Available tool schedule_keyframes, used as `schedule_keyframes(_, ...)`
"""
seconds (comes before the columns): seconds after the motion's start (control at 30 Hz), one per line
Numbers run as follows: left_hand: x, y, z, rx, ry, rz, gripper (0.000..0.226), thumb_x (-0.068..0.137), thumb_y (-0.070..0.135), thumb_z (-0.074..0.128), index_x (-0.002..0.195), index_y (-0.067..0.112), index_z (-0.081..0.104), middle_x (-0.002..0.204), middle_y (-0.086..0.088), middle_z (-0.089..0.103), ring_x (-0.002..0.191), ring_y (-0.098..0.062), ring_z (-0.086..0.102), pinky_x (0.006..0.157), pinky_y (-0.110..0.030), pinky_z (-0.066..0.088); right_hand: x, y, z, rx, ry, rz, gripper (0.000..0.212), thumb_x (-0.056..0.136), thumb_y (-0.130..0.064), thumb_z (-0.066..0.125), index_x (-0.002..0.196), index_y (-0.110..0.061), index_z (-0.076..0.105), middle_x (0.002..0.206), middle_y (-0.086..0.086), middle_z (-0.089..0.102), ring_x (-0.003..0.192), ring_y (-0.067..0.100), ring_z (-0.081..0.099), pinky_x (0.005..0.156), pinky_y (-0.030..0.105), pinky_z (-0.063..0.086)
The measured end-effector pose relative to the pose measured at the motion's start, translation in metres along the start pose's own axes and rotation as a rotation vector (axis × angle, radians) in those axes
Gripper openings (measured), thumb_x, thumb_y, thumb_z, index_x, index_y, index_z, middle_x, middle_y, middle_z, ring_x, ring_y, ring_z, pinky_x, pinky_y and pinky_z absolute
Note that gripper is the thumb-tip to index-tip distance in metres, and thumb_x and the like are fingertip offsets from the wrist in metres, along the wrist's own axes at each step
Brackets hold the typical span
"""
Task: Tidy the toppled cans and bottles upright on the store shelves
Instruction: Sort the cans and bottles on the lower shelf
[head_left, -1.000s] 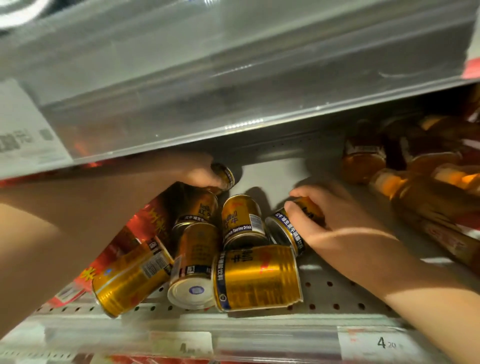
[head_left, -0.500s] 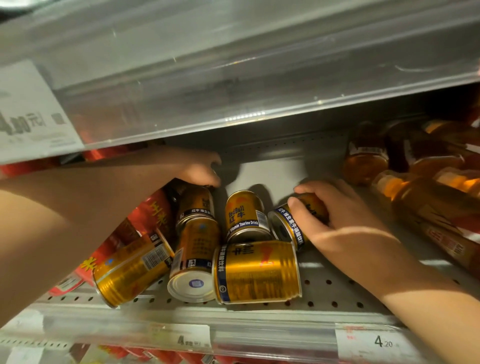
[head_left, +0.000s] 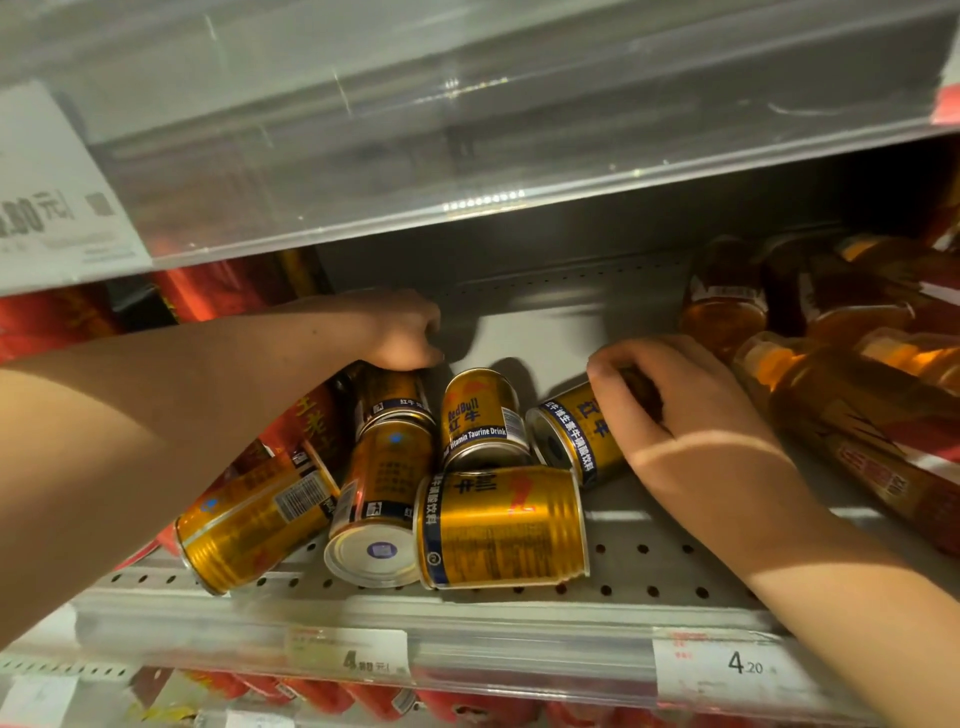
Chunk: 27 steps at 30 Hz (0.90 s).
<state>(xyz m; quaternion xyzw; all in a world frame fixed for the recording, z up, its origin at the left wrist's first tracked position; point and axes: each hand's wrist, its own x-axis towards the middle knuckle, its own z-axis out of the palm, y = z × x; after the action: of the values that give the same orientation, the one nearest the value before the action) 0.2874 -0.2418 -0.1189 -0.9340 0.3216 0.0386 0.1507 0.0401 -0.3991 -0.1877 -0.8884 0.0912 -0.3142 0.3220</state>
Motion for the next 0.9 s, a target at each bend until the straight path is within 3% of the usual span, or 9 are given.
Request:
schedule_keyframes(0.13, -0.003, -0.001, 0.000, -0.038, 0.044, 0.040, 0.036, 0.097, 0.050, 0.058, 0.127, 0.031, 0.058, 0.128, 0.000, 0.054, 0.105, -0.020, 0.056, 0.087, -0.038, 0.051, -0.001, -0.001, 0.000, -0.017, 0.015, -0.016, 0.032, 0.093, -0.048, 0.044, 0.111, -0.029, 0.062, 0.106, -0.008, 0.056, 0.099, 0.008, 0.051, 0.079, 0.011, 0.037)
schedule_keyframes(0.27, -0.018, 0.005, -0.001, -0.171, 0.187, 0.207, 0.019, 0.099, 0.039, 0.058, 0.117, 0.035, 0.063, 0.128, 0.004, 0.057, 0.113, -0.017, 0.056, 0.097, -0.037, 0.049, -0.002, -0.005, -0.003, -0.124, 0.048, -0.112, 0.016, 0.095, -0.031, 0.057, 0.105, -0.024, 0.066, 0.099, -0.008, 0.059, 0.094, 0.012, 0.055, 0.081, 0.027, 0.045)
schedule_keyframes(0.37, -0.036, 0.020, 0.000, -0.400, 0.282, 0.265, 0.016, 0.100, 0.039, 0.058, 0.112, 0.033, 0.067, 0.117, 0.010, 0.064, 0.106, -0.011, 0.061, 0.089, -0.028, 0.049, -0.005, -0.008, -0.006, -0.181, 0.050, -0.187, 0.009, 0.092, -0.024, 0.063, 0.098, -0.020, 0.070, 0.096, -0.003, 0.066, 0.091, 0.018, 0.058, 0.082, 0.037, 0.050)
schedule_keyframes(0.43, -0.053, 0.033, 0.001, -0.615, 0.280, 0.312, 0.018, 0.097, 0.050, 0.059, 0.101, 0.037, 0.070, 0.104, 0.016, 0.068, 0.097, 0.002, 0.063, 0.085, -0.025, 0.049, -0.007, -0.011, -0.007, -0.218, 0.063, -0.220, 0.006, 0.090, -0.020, 0.066, 0.094, -0.017, 0.071, 0.093, 0.000, 0.068, 0.088, 0.022, 0.059, 0.080, 0.040, 0.050)
schedule_keyframes(0.5, -0.070, 0.046, 0.003, -0.772, 0.227, 0.408, 0.021, 0.094, 0.054, 0.063, 0.100, 0.037, 0.073, 0.104, 0.019, 0.070, 0.097, 0.005, 0.065, 0.086, -0.026, 0.050, -0.009, -0.014, -0.007, -0.237, 0.051, -0.229, 0.006, 0.091, -0.018, 0.065, 0.092, -0.015, 0.071, 0.089, 0.002, 0.067, 0.085, 0.024, 0.059, 0.078, 0.040, 0.049)
schedule_keyframes(0.6, -0.084, 0.058, 0.011, -0.810, 0.157, 0.535, 0.014, 0.096, 0.034, 0.068, 0.104, 0.028, 0.077, 0.101, 0.012, 0.075, 0.097, -0.003, 0.069, 0.090, -0.024, 0.053, -0.007, -0.018, -0.010, -0.235, 0.004, -0.218, 0.010, 0.093, -0.021, 0.061, 0.093, -0.016, 0.070, 0.086, 0.001, 0.066, 0.082, 0.023, 0.059, 0.078, 0.039, 0.047)
schedule_keyframes(0.77, -0.089, 0.060, 0.017, -0.823, 0.222, 0.478, 0.012, 0.094, 0.026, 0.071, 0.104, 0.025, 0.077, 0.099, 0.014, 0.075, 0.095, 0.001, 0.068, 0.092, -0.022, 0.052, -0.007, -0.023, -0.011, -0.262, -0.055, -0.195, 0.013, 0.095, -0.023, 0.058, 0.096, -0.018, 0.069, 0.088, 0.001, 0.066, 0.084, 0.022, 0.057, 0.078, 0.037, 0.045)
schedule_keyframes(0.9, -0.100, 0.058, 0.012, -0.823, 0.256, 0.428, 0.015, 0.092, 0.036, 0.071, 0.106, 0.033, 0.074, 0.105, 0.017, 0.070, 0.102, 0.003, 0.064, 0.098, -0.028, 0.050, -0.009, -0.028, -0.017, -0.252, -0.064, -0.150, 0.014, 0.097, -0.031, 0.055, 0.106, -0.027, 0.065, 0.098, -0.010, 0.058, 0.099, 0.017, 0.054, 0.083, 0.028, 0.040)
